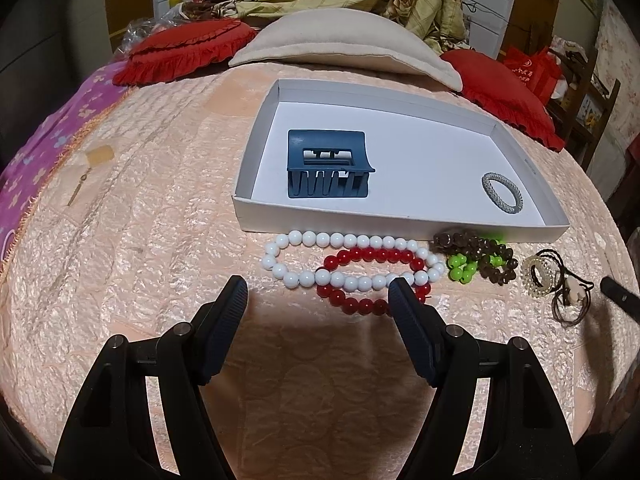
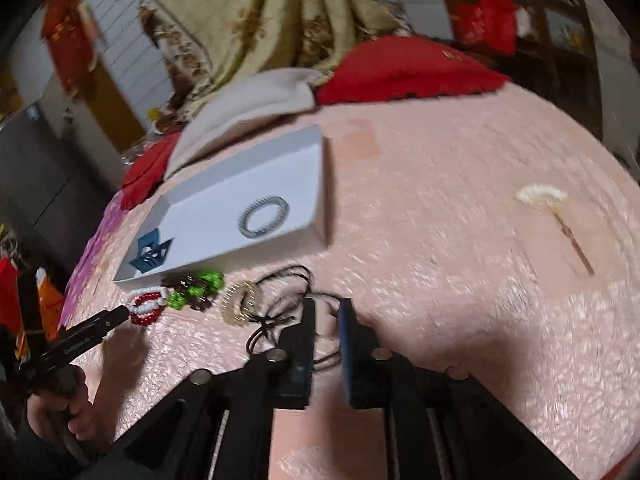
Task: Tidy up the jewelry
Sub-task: 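Reach the right tool to the pink flower hair tie and grasp it, then lift the flower hair tie with the right tool while the left tool grasps a black hair tie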
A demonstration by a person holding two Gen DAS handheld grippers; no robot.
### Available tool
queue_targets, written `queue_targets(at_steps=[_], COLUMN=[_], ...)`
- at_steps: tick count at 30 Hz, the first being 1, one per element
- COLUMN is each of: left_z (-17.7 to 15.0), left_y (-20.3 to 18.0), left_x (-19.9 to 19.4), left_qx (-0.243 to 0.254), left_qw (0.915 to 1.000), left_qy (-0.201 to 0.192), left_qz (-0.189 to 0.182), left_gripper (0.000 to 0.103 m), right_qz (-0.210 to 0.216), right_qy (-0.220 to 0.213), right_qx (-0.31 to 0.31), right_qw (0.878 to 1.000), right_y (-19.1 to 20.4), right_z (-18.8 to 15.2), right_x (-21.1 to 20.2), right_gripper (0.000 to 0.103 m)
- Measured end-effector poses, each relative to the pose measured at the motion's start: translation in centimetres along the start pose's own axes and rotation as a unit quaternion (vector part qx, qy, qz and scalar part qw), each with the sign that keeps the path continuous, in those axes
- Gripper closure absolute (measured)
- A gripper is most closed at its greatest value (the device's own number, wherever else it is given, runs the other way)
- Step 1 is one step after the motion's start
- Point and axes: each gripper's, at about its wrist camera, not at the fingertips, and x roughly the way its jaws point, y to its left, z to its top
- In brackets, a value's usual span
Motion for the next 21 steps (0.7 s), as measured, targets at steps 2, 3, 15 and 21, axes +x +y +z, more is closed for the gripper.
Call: queue_targets(at_steps=[2, 3, 15, 21], left_z=[0.0, 0.0, -0.2, -0.2], left_y=[0.0, 0.0, -0.7, -0.5], left_x=[0.0, 0.0, 0.0, 0.1], left_qx=[0.000, 0.000, 0.006, 0.002], left_qw=[1.0000, 1.0000, 1.0000, 1.0000], left_qy=[-0.001, -0.001, 0.001, 0.003], left_qz=[-0.001, -0.001, -0.004, -0.004], left_gripper=[0.030, 0.030, 0.030, 0.030], right_qz=[-0.013, -0.017, -0.018, -0.054], right_qy=[0.009, 0.009, 0.005, 0.034], right_qx=[0.011, 0.014, -0.141, -0.157], right_qw=[1.000, 1.000, 0.990, 0.985], right_y=[-0.8, -1.0, 4.2, 4.2], right_z=[-0.3, -0.4, -1.0, -1.1], right_x=[0.1, 0.0, 1.2, 3.5], right_gripper=[0.087, 0.087, 0.074, 0.069])
